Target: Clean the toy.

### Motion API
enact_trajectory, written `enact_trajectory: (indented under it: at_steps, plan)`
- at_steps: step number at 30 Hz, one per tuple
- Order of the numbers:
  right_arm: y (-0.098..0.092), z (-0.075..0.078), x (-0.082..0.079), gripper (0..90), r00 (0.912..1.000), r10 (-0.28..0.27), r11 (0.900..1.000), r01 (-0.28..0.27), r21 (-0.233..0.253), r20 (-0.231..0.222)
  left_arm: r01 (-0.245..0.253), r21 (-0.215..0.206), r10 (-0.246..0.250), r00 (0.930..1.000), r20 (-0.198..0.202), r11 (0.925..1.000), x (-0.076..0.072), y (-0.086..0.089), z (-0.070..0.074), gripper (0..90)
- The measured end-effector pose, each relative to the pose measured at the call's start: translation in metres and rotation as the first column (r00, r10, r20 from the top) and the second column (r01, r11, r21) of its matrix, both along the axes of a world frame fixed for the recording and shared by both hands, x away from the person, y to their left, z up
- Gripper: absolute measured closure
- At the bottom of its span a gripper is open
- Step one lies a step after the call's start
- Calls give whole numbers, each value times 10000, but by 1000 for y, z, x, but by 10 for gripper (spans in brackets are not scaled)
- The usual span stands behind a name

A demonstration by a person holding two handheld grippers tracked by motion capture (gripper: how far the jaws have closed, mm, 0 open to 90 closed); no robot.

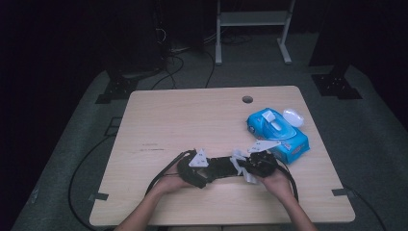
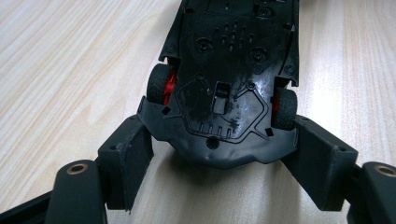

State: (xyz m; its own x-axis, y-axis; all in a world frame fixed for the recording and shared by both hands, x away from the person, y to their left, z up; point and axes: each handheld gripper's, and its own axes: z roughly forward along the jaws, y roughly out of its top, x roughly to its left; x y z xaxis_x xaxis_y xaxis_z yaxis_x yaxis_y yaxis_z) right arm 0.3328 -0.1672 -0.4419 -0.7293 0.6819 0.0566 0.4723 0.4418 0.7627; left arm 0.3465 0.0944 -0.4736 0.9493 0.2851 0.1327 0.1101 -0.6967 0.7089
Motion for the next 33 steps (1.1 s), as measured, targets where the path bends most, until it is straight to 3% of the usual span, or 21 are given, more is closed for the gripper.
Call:
enact_trajectory:
  at_steps: [4, 5, 10, 12, 18, 23, 33]
  plan:
    - [7, 0, 12, 812, 9994, -328, 9994, 329, -146, 73, 0, -10, 0, 10000, -61, 10000, 0, 0, 0, 264]
    - [6, -1, 13, 812, 9993, -372, 9992, 373, -167, 50, -45, -148, 42, 9998, -185, 9999, 1, 1, 0, 264]
    - [-12, 2, 11, 811, 9979, -644, 9979, 643, -106, -105, -11, -56, 11, 10000, -28, 10000, 0, 1, 0, 264]
    - [-16, 5, 5, 811, 9987, -407, 9990, 412, 186, -292, -26, -44, 26, 10000, -28, 10000, 0, 1, 0, 264]
    - [-15, 2, -17, 811, 9972, 371, 9990, -354, 264, -654, -99, -132, 96, 9998, -171, 9999, 1, 2, 0, 264]
    - [-19, -6, -16, 811, 9949, 328, 9983, -280, 513, -949, -158, -386, 141, 9989, -439, 9991, 3, 3, 0, 262]
    - [-19, -9, -20, 811, 9949, 443, 9975, -391, 588, -901, -89, -557, 42, 9965, -841, 9984, 4, 7, 2, 255]
